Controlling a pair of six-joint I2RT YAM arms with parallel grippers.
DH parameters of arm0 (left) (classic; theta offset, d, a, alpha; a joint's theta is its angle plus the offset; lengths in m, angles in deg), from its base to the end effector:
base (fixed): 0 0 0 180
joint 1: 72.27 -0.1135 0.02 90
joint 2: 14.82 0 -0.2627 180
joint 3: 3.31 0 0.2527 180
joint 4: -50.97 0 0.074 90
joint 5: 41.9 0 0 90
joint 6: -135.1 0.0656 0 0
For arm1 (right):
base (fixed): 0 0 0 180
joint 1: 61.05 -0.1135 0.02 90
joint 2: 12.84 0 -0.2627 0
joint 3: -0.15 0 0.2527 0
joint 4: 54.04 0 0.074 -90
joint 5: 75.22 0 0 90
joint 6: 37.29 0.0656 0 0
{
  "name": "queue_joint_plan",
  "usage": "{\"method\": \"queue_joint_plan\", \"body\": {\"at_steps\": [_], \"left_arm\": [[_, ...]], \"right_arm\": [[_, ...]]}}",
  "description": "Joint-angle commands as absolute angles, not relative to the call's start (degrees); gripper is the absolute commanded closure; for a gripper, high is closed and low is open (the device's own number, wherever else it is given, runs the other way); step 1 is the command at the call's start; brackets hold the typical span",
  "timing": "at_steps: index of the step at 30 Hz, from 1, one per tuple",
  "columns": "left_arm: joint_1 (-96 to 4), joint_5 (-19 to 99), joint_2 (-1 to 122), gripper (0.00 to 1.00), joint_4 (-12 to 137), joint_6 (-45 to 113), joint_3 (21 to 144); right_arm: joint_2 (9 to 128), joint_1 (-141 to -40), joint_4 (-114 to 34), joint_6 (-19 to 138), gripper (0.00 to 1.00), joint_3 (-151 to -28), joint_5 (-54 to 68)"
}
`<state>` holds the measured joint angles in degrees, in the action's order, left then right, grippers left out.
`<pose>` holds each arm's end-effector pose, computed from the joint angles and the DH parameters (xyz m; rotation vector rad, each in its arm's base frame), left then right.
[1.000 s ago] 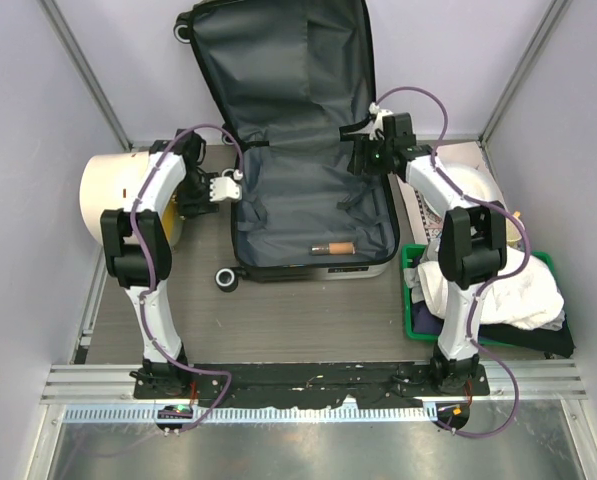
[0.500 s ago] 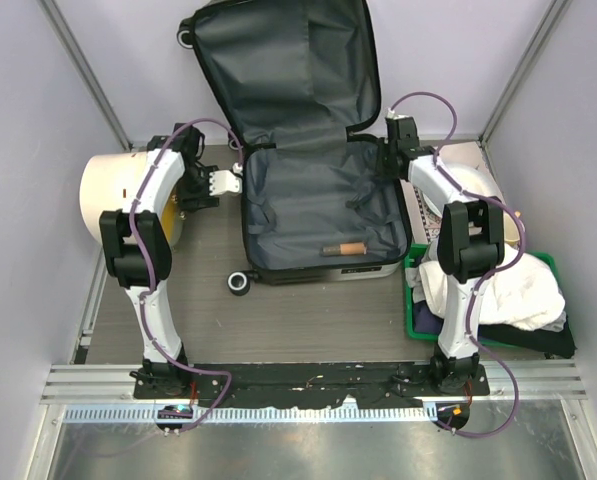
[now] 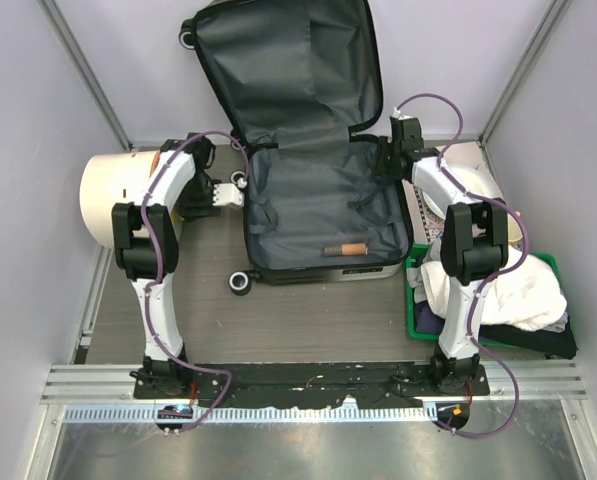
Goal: Open, take out, and arrange the luggage
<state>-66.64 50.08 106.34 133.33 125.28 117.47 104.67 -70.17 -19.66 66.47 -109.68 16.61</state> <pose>0.4244 -0.0396 0.1982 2.0791 2.2419 0.1595 0.4895 0.0765 0.2192 0.1099 2.3076 0.1676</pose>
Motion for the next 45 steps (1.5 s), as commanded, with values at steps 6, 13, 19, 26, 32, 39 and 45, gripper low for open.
{"method": "queue_joint_plan", "body": {"at_steps": [6, 13, 19, 26, 32, 39, 45], "left_arm": [[-66.30, 58.29, 109.54, 0.49, 137.39, 125.35, 119.94], [-66.30, 59.52, 110.25, 0.52, 136.87, 125.96, 119.68], [-66.30, 56.63, 109.81, 0.68, 136.60, 125.87, 119.76], [-65.42, 50.48, 107.17, 0.88, 136.34, 125.87, 119.15], [-63.92, 48.45, 105.59, 0.96, 133.97, 125.17, 116.95], [-62.34, 45.91, 104.18, 0.94, 130.45, 124.03, 114.40], [-61.99, 40.91, 102.25, 0.94, 129.66, 122.62, 114.75]], "right_arm": [[102.03, -66.41, -17.54, 66.07, 0.57, -111.06, 20.50], [101.77, -66.32, -17.71, 66.16, 0.56, -110.62, 20.41], [101.86, -66.41, -17.89, 65.89, 0.56, -110.71, 20.67], [102.03, -66.32, -17.98, 65.98, 0.56, -110.53, 20.50], [102.29, -66.41, -18.24, 66.33, 0.57, -110.62, 20.06], [102.12, -66.32, -18.24, 66.16, 0.56, -110.53, 19.79], [102.29, -66.41, -18.42, 66.33, 0.56, -110.71, 18.21]]}}
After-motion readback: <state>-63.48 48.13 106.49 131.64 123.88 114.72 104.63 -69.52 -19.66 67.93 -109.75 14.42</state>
